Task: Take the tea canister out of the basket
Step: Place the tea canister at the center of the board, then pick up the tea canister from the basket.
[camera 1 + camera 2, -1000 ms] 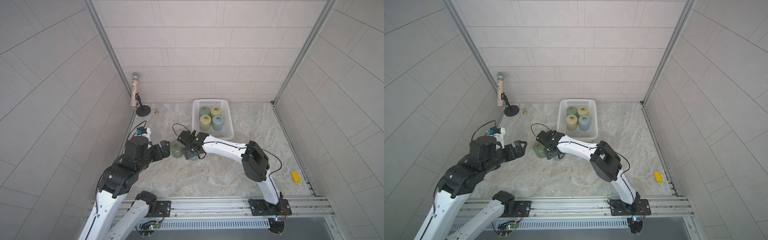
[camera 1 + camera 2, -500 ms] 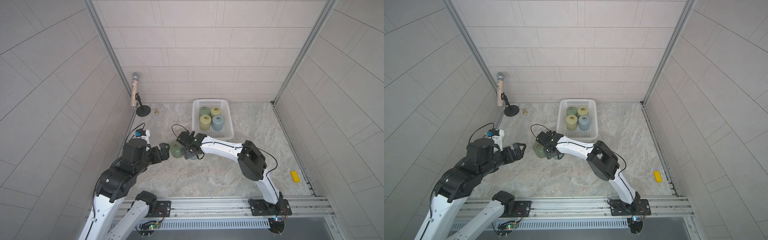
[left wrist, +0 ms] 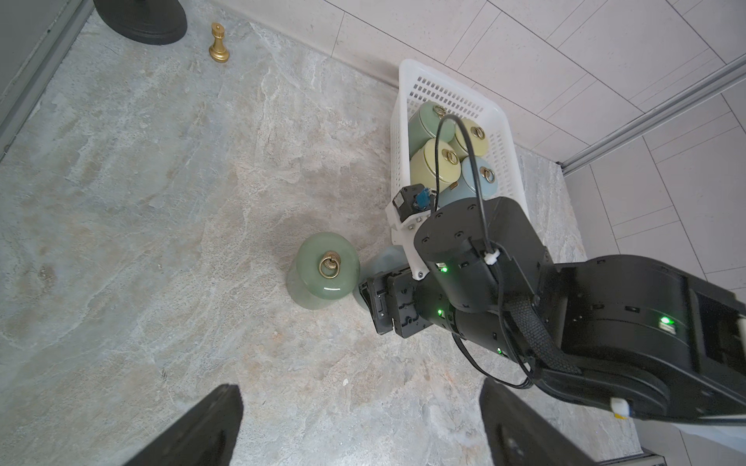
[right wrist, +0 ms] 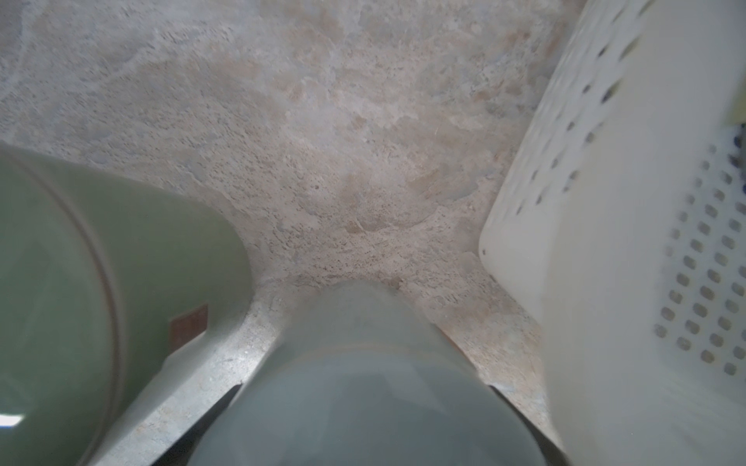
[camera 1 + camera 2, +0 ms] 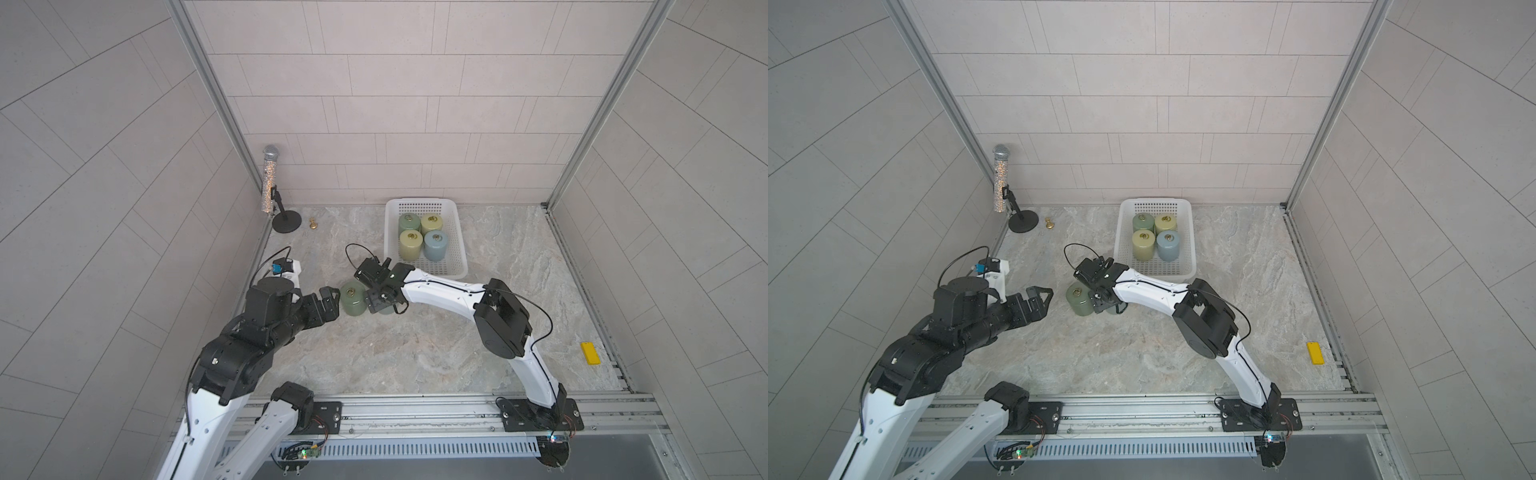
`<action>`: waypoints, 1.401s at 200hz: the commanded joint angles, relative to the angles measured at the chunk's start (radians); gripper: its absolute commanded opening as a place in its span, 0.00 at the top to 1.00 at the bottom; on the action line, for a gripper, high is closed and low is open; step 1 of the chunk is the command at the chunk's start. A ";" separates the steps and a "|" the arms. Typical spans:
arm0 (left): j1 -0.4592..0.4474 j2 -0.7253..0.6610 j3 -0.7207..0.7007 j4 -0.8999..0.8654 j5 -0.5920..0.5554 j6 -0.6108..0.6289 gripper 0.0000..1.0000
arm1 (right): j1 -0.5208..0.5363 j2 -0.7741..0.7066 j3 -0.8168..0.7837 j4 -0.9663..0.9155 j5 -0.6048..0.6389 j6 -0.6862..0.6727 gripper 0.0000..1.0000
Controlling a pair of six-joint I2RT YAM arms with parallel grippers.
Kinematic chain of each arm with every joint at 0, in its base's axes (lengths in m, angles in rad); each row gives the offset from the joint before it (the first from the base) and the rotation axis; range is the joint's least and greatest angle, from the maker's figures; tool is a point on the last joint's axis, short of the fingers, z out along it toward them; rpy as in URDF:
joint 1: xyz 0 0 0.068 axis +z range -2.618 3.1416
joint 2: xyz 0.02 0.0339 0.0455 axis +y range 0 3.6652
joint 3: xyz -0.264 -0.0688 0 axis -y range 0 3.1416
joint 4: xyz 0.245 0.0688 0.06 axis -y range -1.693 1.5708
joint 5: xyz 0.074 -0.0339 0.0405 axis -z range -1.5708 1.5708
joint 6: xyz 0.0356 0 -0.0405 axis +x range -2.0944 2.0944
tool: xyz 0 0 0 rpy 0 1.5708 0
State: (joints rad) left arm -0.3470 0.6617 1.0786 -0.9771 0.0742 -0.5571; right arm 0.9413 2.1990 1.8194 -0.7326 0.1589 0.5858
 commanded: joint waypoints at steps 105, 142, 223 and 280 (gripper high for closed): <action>0.001 0.016 0.007 0.028 0.000 0.016 0.00 | 0.022 -0.217 -0.090 -0.020 0.019 0.028 0.00; 0.002 0.043 0.019 0.030 -0.009 0.019 0.00 | 0.028 -0.332 -0.159 -0.028 0.035 0.051 0.00; 0.001 0.228 0.044 0.127 0.031 0.023 0.00 | -0.053 -0.648 -0.386 0.013 0.105 0.045 0.00; -0.008 0.459 0.124 0.205 0.056 0.074 0.00 | -0.204 -0.870 -0.567 0.057 0.047 0.030 0.00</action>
State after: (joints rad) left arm -0.3473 1.0508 1.1484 -0.8360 0.1177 -0.5308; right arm 0.7811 1.3987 1.2945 -0.6922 0.2245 0.6258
